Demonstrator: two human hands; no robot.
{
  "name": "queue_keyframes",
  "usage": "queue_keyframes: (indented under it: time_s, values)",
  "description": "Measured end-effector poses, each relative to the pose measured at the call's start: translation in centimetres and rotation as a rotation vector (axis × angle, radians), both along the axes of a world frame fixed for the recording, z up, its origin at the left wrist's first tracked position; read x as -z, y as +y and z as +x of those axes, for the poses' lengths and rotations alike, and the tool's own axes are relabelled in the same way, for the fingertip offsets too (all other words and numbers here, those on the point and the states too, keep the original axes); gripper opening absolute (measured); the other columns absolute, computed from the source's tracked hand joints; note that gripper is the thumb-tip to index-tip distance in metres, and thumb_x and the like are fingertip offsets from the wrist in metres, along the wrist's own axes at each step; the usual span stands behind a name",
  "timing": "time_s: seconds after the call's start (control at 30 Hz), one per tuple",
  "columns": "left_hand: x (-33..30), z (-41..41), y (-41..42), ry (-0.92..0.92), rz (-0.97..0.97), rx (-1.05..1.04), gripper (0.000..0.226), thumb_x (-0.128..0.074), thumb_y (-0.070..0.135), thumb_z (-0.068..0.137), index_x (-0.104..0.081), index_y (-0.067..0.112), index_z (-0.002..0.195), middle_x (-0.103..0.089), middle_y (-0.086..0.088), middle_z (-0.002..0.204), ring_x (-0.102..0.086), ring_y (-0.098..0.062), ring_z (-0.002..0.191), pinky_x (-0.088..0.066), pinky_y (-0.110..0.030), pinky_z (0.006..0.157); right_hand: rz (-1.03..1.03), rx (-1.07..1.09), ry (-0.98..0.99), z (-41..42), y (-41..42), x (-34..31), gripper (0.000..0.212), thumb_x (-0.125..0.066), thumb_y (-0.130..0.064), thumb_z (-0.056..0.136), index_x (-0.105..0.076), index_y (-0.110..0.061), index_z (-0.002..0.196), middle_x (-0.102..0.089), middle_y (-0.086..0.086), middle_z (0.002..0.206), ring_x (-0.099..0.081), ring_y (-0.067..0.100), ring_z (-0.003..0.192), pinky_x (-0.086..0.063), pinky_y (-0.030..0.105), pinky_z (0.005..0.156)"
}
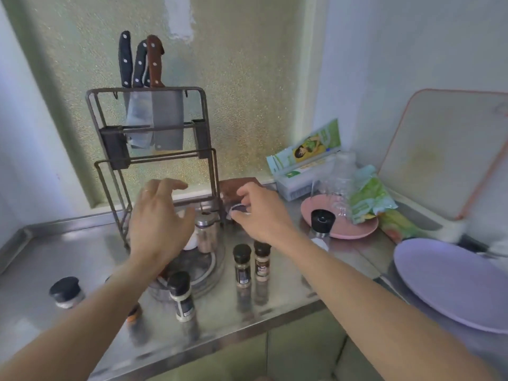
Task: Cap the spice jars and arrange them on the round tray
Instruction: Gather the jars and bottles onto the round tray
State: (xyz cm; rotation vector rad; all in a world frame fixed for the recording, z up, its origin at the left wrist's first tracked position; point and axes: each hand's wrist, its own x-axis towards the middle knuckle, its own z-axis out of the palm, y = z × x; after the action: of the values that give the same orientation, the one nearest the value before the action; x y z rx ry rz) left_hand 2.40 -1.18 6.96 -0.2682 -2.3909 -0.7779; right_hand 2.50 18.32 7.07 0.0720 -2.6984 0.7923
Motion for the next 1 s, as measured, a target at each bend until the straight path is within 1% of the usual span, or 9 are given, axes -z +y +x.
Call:
queue_keyframes:
  time_s: [0.1,0.17,0.27,0.43,0.53,0.63,0.7,0.83,1.0]
  values:
    - [0.6,0.7,4.3,-0.102,-0.114,0.163,0.035,-0.067,0.032,0.088,-0.061,0.027,0.122,-0.058,0.002,0.125,-0.059,-0.022,0.114,-0.049,-0.038,0.087,0.035,0.159,0.084,1.5,6.3,0.3,0.041,-0.071,-0.032,0.092,-0.060,-0.020,0.129,-0.070,-0.001,0.122,-0.067,0.021,0.110,-0.055,0.039,0.093]
    - [1.6,0.6,7.5,-0.180,-0.180,0.236,0.039,-0.067,0.037,0.086,-0.062,0.029,0.123,-0.058,0.002,0.126,-0.059,-0.023,0.116,-0.048,-0.035,0.089,-0.005,0.295,0.136,1.9,10.3,1.7,0.043,-0.073,-0.033,0.090,-0.060,-0.017,0.128,-0.068,0.004,0.123,-0.066,0.027,0.111,-0.054,0.039,0.091]
    - [3.9,-0.5,11.7,-0.232,-0.323,0.285,0.047,-0.065,0.042,0.082,-0.060,0.028,0.127,-0.058,-0.002,0.127,-0.058,-0.029,0.121,-0.050,-0.040,0.098,-0.066,0.445,0.071,1.6,14.0,5.1,0.065,-0.079,-0.036,0.083,-0.051,-0.015,0.138,-0.060,0.012,0.134,-0.056,0.033,0.125,-0.049,0.042,0.097]
    - [6.9,-1.9,16.8,-0.350,-0.409,0.298,0.054,-0.060,0.042,0.090,-0.048,0.030,0.142,-0.053,-0.002,0.140,-0.050,-0.029,0.132,-0.043,-0.041,0.106,-0.147,0.459,-0.042,-0.2,16.0,9.5,0.091,-0.082,-0.038,0.082,-0.034,-0.010,0.153,-0.047,0.017,0.152,-0.046,0.035,0.140,-0.044,0.042,0.107]
    - [7.6,-2.7,19.2,-0.378,-0.369,0.378,0.054,-0.055,0.026,0.094,-0.041,0.026,0.147,-0.054,-0.007,0.141,-0.051,-0.033,0.132,-0.044,-0.043,0.107,-0.192,0.468,-0.073,-1.6,16.4,10.6,0.089,-0.082,-0.037,0.082,-0.037,-0.007,0.152,-0.052,0.019,0.149,-0.053,0.036,0.135,-0.046,0.042,0.104]
    - [7.8,-3.4,21.0,-0.402,-0.370,0.413,0.054,-0.049,0.010,0.093,-0.043,0.025,0.145,-0.056,-0.008,0.137,-0.054,-0.035,0.127,-0.047,-0.044,0.100,-0.188,0.488,-0.097,-2.4,16.6,11.1,0.065,-0.081,-0.046,0.080,-0.056,-0.009,0.128,-0.072,0.014,0.122,-0.068,0.035,0.113,-0.054,0.038,0.083]
    - [7.6,-3.4,21.6,-0.402,-0.361,0.426,0.052,-0.046,0.004,0.092,-0.047,0.021,0.141,-0.058,-0.010,0.135,-0.056,-0.035,0.124,-0.048,-0.044,0.097,-0.173,0.486,-0.102,-2.3,16.7,11.0,0.057,-0.082,-0.046,0.079,-0.059,-0.010,0.118,-0.075,0.012,0.110,-0.070,0.035,0.105,-0.049,0.034,0.072]
    - [5.6,-2.9,20.6,-0.331,-0.228,0.463,0.042,-0.043,0.004,0.093,-0.055,0.011,0.133,-0.065,-0.014,0.130,-0.059,-0.036,0.120,-0.049,-0.046,0.097,-0.162,0.416,-0.003,-1.2,15.6,8.5,0.048,-0.082,-0.044,0.075,-0.063,-0.020,0.112,-0.076,0.003,0.102,-0.072,0.032,0.100,-0.056,0.039,0.076]
    - [0.0,-2.4,14.7,-0.241,0.039,0.450,0.046,-0.041,0.007,0.089,-0.064,0.014,0.128,-0.077,-0.008,0.116,-0.070,-0.030,0.109,-0.056,-0.045,0.092,-0.208,0.267,0.090,-1.0,10.8,2.3,0.044,-0.083,-0.048,0.075,-0.067,-0.025,0.109,-0.077,0.000,0.100,-0.072,0.030,0.098,-0.057,0.040,0.078]
